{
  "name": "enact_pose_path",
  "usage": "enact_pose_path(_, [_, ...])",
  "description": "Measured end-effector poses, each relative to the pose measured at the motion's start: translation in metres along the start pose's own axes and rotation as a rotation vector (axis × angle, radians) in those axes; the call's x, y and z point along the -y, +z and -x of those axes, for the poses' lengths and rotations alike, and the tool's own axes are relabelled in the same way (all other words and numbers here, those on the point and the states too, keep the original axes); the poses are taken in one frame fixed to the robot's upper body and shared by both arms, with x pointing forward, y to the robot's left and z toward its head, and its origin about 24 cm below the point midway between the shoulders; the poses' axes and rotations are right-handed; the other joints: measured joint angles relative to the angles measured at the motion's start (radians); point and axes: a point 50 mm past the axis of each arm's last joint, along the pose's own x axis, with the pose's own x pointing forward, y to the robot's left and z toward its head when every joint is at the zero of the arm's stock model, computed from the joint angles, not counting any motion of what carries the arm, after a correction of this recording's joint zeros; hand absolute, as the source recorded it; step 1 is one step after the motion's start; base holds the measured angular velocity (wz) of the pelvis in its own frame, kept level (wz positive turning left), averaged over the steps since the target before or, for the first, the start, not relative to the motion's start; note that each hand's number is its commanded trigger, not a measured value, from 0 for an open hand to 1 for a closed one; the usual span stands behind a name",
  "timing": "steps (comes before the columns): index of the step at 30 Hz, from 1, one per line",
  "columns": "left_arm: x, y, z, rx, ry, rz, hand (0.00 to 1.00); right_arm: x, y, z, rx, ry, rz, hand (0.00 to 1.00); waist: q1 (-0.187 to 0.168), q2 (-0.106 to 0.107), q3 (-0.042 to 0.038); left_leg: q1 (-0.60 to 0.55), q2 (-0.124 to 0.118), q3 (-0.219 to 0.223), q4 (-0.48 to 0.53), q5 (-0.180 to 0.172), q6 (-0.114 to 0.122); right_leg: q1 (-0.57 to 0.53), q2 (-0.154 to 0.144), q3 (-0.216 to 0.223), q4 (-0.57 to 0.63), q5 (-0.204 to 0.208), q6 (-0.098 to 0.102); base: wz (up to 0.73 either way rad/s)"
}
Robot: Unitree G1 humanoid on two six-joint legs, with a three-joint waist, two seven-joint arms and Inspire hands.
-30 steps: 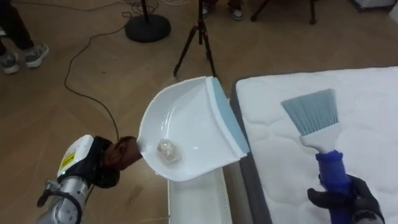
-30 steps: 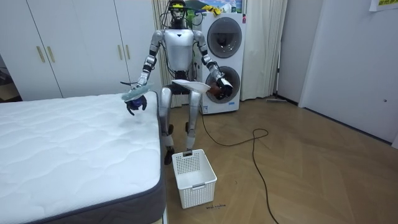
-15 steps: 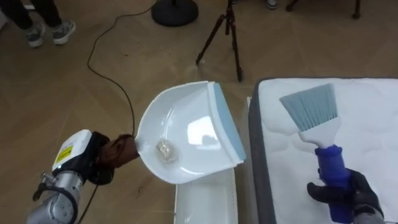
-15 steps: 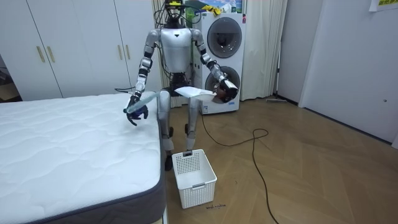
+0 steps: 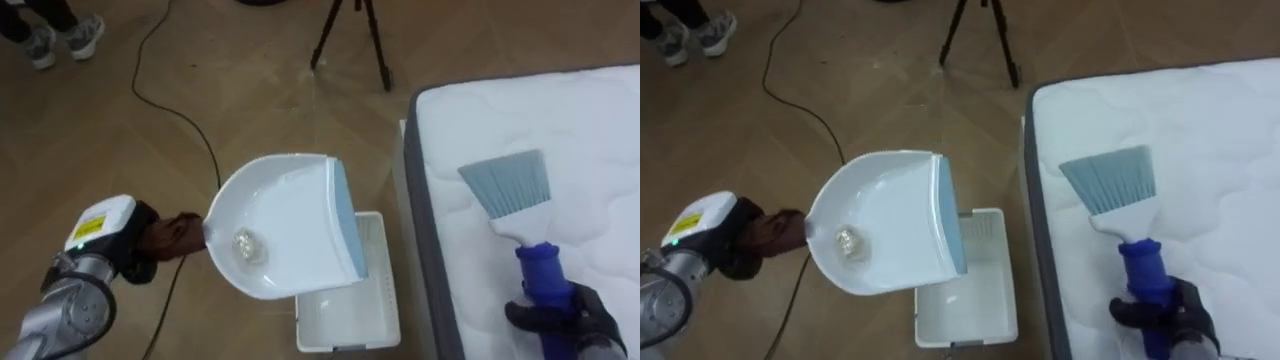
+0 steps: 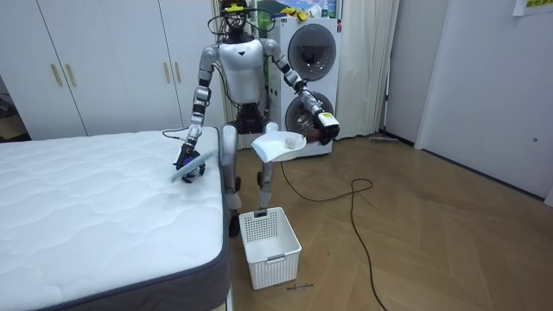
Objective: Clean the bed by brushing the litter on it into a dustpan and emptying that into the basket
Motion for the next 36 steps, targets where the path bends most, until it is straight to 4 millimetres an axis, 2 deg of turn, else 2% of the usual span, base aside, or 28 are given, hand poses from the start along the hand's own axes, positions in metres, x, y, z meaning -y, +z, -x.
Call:
enact_pose_path(4, [-0.004, 0.0, -0.003, -0.008, -0.012, -0.018, 1.0, 0.003, 0.007, -0.002, 0.029, -0.016, 0.001, 0.0, -0.025, 0.026, 0.0022, -0.004, -0.008, 0.0, 0.0, 0.001, 0.002, -0.006, -0.013, -0.002, 0.011, -0.01, 0.003, 0.01])
enact_pose_path(5, [-0.005, 0.002, -0.005, -0.007, -0.016, -0.026, 1.0, 0.004, 0.01, -0.003, 0.037, -0.021, -0.001, 0.0, -0.033, 0.035, 0.0065, -0.005, -0.009, 0.0, 0.001, 0.001, 0.002, -0.01, -0.014, 0.001, 0.016, -0.01, 0.003, 0.0])
enact_pose_path(8, [-0.013, 0.009, -0.013, 0.007, -0.018, -0.069, 1.0, 0.005, 0.015, -0.004, 0.059, -0.041, -0.009, 0.0, -0.035, 0.054, 0.0075, -0.038, -0.009, 0.003, 0.012, 0.002, 0.004, -0.045, -0.015, 0.006, 0.028, -0.01, 0.003, -0.01])
enact_pose_path(14, [-0.023, -0.001, -0.015, -0.01, -0.016, -0.24, 1.0, 0.001, 0.024, -0.004, 0.11, -0.036, -0.02, 0.0, -0.053, 0.059, 0.0067, -0.075, -0.009, 0.018, 0.014, 0.002, 0.003, -0.097, -0.014, 0.025, 0.051, -0.016, 0.0, -0.05])
enact_pose_path(18, [-0.031, -0.013, -0.013, -0.05, -0.009, -0.323, 1.0, 0.0, 0.022, -0.001, 0.118, -0.067, -0.034, 0.0, -0.054, 0.063, 0.0068, -0.079, -0.009, 0.019, 0.008, 0.003, 0.004, -0.101, -0.014, 0.026, 0.046, -0.016, 0.0, -0.01])
enact_pose_path(24, [-0.035, -0.018, -0.012, -0.075, 0.007, -0.499, 1.0, -0.001, 0.02, 0.001, 0.127, -0.109, -0.045, 0.0, -0.056, 0.076, 0.008, -0.082, -0.009, 0.02, 0.002, 0.003, 0.004, -0.101, -0.013, 0.026, 0.032, -0.015, 0.002, 0.0])
enact_pose_path(30, [-0.043, -0.024, -0.011, -0.102, 0.041, -0.588, 1.0, 0.0, 0.022, 0.003, 0.145, -0.125, -0.049, 0.0, -0.057, 0.088, 0.007, -0.073, -0.009, 0.026, -0.008, 0.003, 0.005, -0.101, -0.015, 0.034, 0.035, -0.016, 0.004, -0.02])
enact_pose_path(36, [-0.043, -0.03, -0.008, -0.116, 0.044, -0.628, 1.0, -0.001, 0.024, 0.004, 0.161, -0.124, -0.057, 0.0, -0.057, 0.092, 0.0066, -0.073, -0.008, 0.043, -0.016, 0.005, 0.008, -0.114, -0.014, 0.053, 0.043, -0.017, 0.004, -0.08])
